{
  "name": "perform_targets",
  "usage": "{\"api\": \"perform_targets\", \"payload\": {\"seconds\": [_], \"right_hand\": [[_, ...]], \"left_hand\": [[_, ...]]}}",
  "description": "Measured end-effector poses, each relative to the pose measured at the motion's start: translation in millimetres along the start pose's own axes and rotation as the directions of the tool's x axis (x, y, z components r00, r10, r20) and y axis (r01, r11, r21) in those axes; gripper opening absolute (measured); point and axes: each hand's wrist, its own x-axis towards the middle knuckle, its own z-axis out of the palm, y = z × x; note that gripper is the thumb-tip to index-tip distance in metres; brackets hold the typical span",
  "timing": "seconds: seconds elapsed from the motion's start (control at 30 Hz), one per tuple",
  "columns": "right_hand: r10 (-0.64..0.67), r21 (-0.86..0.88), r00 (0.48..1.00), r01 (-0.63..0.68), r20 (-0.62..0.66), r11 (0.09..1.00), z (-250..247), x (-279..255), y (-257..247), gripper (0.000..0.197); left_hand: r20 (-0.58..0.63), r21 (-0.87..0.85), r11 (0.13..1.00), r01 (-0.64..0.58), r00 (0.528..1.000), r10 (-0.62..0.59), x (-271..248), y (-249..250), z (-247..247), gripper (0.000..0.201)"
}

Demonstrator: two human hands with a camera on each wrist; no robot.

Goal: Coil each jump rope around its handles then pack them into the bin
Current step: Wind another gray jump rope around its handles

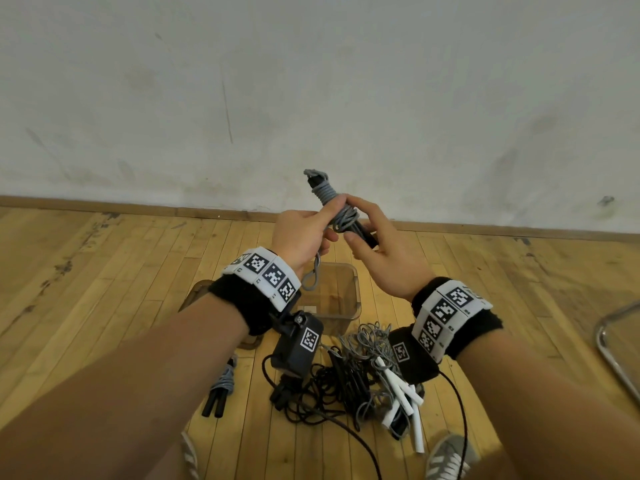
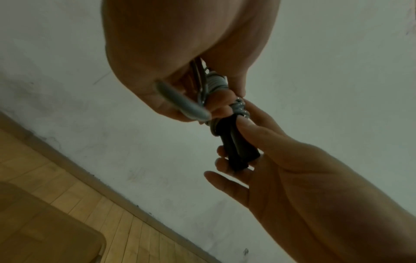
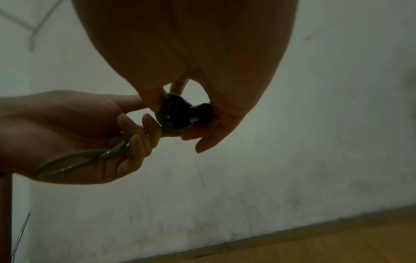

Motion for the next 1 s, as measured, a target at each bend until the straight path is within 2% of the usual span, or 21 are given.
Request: {"api": "perform_targets", "payload": {"seconds": [0.07,0.13,0.2,0.23,0.3,0.37,0.47,0.6,0.67,0.8,0.93,1.0], "right_hand": [[0.102,0.225,0.994,-0.091,-0.041,0.97,0.3,-0.5,-3.7,0.058],[0.247,0.456,0.969,-0.208,-0.026,0.865,-2.2,0.4,-9.3,0.058],[0.304,0.556,0.952,-0.271,0.035,0.786,-5.5,1.7,-12.7,0.045],[0.296,0.553,0.954,-0.275,0.053,0.787,-6.5,1.8,-13.6,0.038],[0.26,0.512,0.964,-0.252,0.058,0.821,-7.6,2.6,-11.3,0.028],[0.235,0.473,0.971,-0.23,0.05,0.85,-9.8,3.7,-7.6,0.028],[0.204,0.372,0.979,-0.194,0.014,0.908,-12.9,3.7,-0.1,0.04],[0.172,0.17,0.984,-0.161,-0.054,0.972,-11.4,2.2,8.3,0.058],[0.145,0.058,0.986,-0.14,-0.087,0.988,-10.3,1.9,10.6,0.062],[0.118,-0.156,0.982,-0.141,-0.147,0.978,-12.1,2.8,10.6,0.073],[0.059,-0.372,0.985,-0.117,-0.164,0.921,-6.5,1.5,1.2,0.071],[0.022,-0.392,0.989,-0.08,-0.149,0.917,-3.7,0.9,-1.9,0.067]], "left_hand": [[0.036,-0.017,1.0,-0.018,0.999,0.018,0.8,3.2,-1.1,0.051],[0.088,-0.069,0.998,-0.012,0.996,0.019,-0.8,6.5,-1.0,0.046],[0.13,-0.095,0.996,-0.001,0.991,0.013,-1.8,7.7,0.1,0.042],[0.146,-0.095,0.995,0.006,0.989,0.008,-2.0,7.6,0.2,0.042],[0.169,-0.085,0.996,0.031,0.985,-0.016,-1.4,7.1,-0.9,0.041],[0.167,-0.062,0.997,0.035,0.986,-0.024,-0.1,7.0,-2.8,0.039],[0.119,-0.012,1.0,-0.007,0.993,0.008,3.6,6.1,-4.8,0.032],[0.102,0.02,0.999,0.042,0.994,-0.044,5.2,2.7,-5.3,0.027],[0.086,0.059,0.998,0.02,0.996,-0.025,4.1,-0.1,-4.7,0.026],[0.079,0.039,0.999,-0.015,0.997,0.012,-0.6,0.1,-1.8,0.023],[0.033,0.001,1.0,0.01,0.999,-0.01,-1.7,2.2,0.4,0.044],[0.025,-0.01,1.0,0.028,0.999,-0.028,-1.7,0.6,-0.5,0.049]]}}
